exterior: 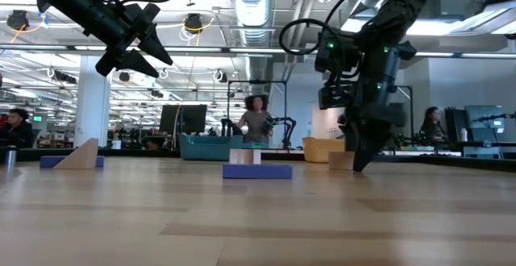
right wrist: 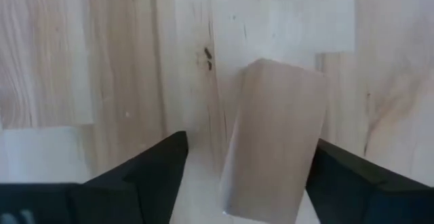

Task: Sort & place blocks by color
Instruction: Put the bottom right brown block into the yellow bin, then put the top center brown block into the yellow bin

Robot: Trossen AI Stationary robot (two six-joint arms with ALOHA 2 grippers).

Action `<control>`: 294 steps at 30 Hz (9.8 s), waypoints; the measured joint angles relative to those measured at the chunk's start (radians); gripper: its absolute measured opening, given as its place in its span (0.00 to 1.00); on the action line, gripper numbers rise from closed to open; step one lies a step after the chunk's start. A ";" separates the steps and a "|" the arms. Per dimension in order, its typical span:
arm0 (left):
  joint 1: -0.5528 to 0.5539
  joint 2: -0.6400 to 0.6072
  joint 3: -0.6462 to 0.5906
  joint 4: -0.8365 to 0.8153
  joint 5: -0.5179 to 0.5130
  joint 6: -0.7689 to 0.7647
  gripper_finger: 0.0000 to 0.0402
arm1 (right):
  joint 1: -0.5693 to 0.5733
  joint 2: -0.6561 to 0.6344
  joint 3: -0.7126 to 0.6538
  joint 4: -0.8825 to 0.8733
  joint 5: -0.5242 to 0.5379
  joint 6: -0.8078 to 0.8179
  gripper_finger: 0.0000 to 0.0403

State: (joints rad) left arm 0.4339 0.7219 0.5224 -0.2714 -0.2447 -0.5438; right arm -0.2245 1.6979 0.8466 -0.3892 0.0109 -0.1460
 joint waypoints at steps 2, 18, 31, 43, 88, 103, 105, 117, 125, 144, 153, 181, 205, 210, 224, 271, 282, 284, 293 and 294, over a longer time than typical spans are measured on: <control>0.000 0.000 0.000 0.000 -0.001 0.004 0.58 | 0.000 -0.018 -0.002 0.004 0.000 0.027 0.66; 0.002 0.000 0.000 0.000 0.000 0.060 0.58 | -0.148 -0.081 0.141 0.048 -0.007 0.140 0.24; 0.002 0.000 0.000 0.000 0.039 0.034 0.58 | -0.457 -0.072 0.271 0.046 0.147 -0.014 0.24; 0.002 0.000 0.000 0.000 0.012 0.077 0.58 | -0.557 -0.072 0.271 0.028 0.098 -0.025 0.41; -0.011 -0.128 0.376 -0.009 0.257 0.062 0.55 | -0.178 -0.210 0.414 1.262 -0.656 1.080 0.55; -0.094 -0.075 0.324 -0.169 0.057 -0.014 0.55 | -0.084 -0.202 0.379 0.232 -0.196 0.572 0.55; -0.093 -0.077 0.326 -0.209 0.030 0.086 0.55 | -0.083 -0.200 0.368 0.222 -0.130 0.530 0.55; -0.126 -0.032 0.245 -0.205 0.014 0.056 0.50 | -0.058 -0.072 0.379 0.452 -0.167 0.744 0.55; -0.139 -0.022 0.082 -0.181 0.049 0.021 0.47 | -0.072 0.158 0.379 0.386 -0.096 0.620 0.55; -0.143 -0.025 0.195 -0.431 0.066 0.002 0.46 | 0.019 0.446 0.667 -0.049 0.156 0.572 0.55; -0.150 -0.022 0.195 -0.425 0.085 -0.030 0.46 | 0.020 0.482 0.671 -0.019 0.149 0.555 0.49; -0.149 -0.024 0.215 -0.291 -0.118 -0.045 0.47 | -0.176 -0.073 0.813 0.273 0.271 0.279 0.04; -0.149 -0.011 0.217 -0.190 -0.237 0.107 0.47 | -0.116 0.037 0.606 0.516 -0.004 0.375 0.01; -0.149 0.015 0.125 -0.277 -0.199 0.040 0.47 | -0.022 0.189 0.573 0.625 0.025 0.458 0.01; -0.148 0.050 0.067 -0.365 -0.117 0.014 0.47 | 0.041 0.652 0.891 0.528 0.096 0.489 0.01; -0.148 -0.011 0.176 -0.503 -0.126 0.085 0.47 | 0.011 0.812 1.075 0.400 0.200 0.189 0.39; -0.148 -0.011 0.176 -0.505 -0.126 0.155 0.47 | 0.016 0.804 1.081 0.326 0.181 0.225 0.25; -0.148 -0.011 0.176 -0.505 -0.124 0.169 0.47 | 0.025 0.788 1.106 0.212 0.177 0.299 0.20; -0.148 -0.011 0.176 -0.461 -0.108 0.245 0.47 | 0.084 0.713 1.232 -0.271 0.166 0.413 0.14; -0.148 -0.011 0.176 -0.457 -0.108 0.254 0.47 | 0.092 0.695 1.233 -0.316 0.167 0.425 0.14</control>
State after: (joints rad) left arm 0.2856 0.7105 0.6987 -0.7282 -0.3526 -0.2898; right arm -0.1325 2.3931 2.0800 -0.7049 0.1776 0.2791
